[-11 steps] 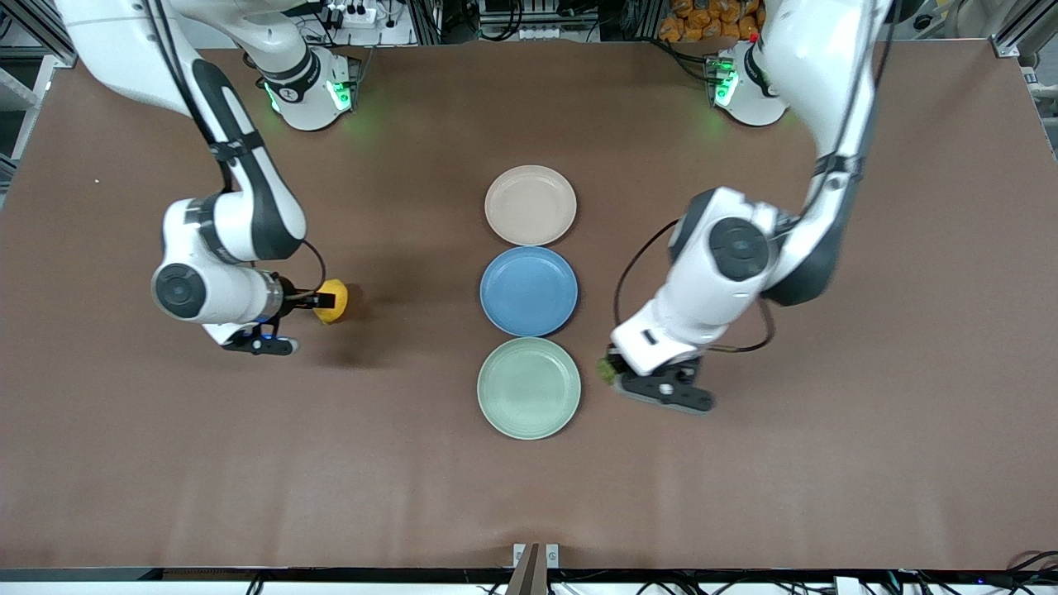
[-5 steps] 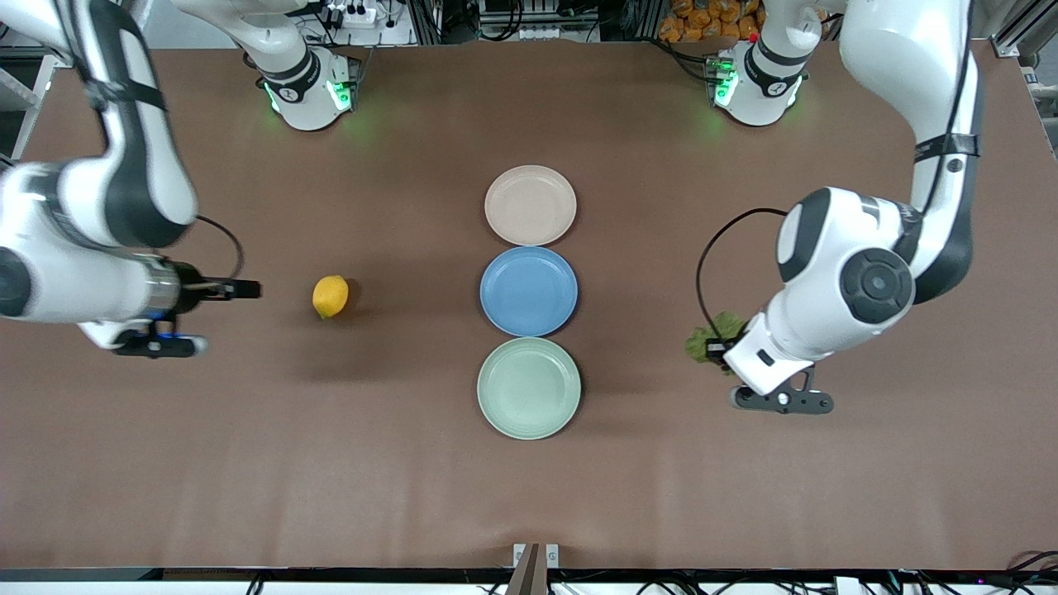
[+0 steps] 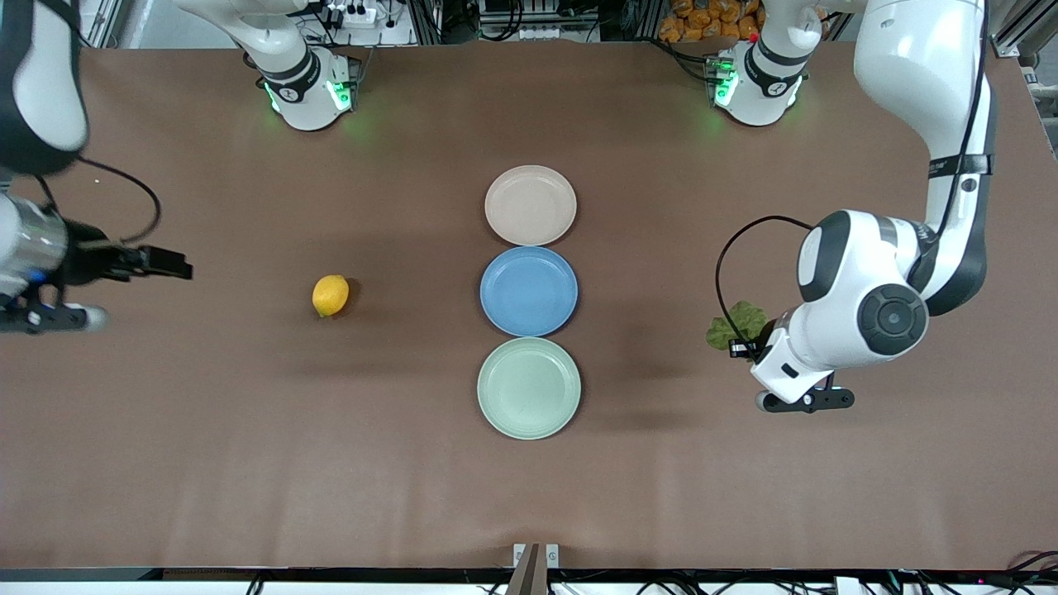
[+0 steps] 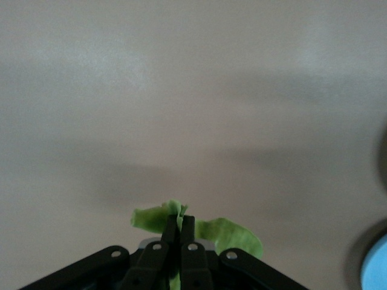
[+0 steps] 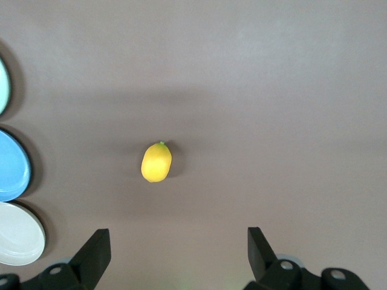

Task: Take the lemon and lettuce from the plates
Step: 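Open the right gripper to drop the lemon onto the table, then lower the lettuce to the table with the left gripper and release it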

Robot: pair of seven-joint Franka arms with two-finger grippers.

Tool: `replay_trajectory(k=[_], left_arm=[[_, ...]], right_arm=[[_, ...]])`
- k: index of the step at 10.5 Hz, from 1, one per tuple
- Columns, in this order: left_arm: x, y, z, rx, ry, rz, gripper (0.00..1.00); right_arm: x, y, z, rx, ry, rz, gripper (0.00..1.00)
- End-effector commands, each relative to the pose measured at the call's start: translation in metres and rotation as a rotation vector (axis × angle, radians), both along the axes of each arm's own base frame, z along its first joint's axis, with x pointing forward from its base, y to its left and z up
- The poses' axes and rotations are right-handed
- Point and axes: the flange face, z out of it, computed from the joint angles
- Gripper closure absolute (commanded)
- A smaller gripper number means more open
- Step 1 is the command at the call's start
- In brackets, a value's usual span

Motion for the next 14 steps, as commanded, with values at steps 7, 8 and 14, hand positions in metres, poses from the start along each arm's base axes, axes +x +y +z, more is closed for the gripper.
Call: replay_trajectory(k=[7, 8, 14], left_arm=[[0.0, 0.046, -0.101, 0.053, 0.056, 0.053, 1.0], [-0.001, 0.054, -0.109, 0.052, 0.058, 0.064, 1.0], [0.003, 0.084, -0.124, 0.094, 0.056, 0.04, 0.01]], right_arm=[[-0.068, 0.002, 0.075, -0.076, -0.173, 0.02, 0.0], [-0.071, 0.001, 0.079, -0.084, -0.181, 0.023, 0.0], [-0.071, 0.007, 0.08, -0.103, -0.189, 0.045, 0.0]])
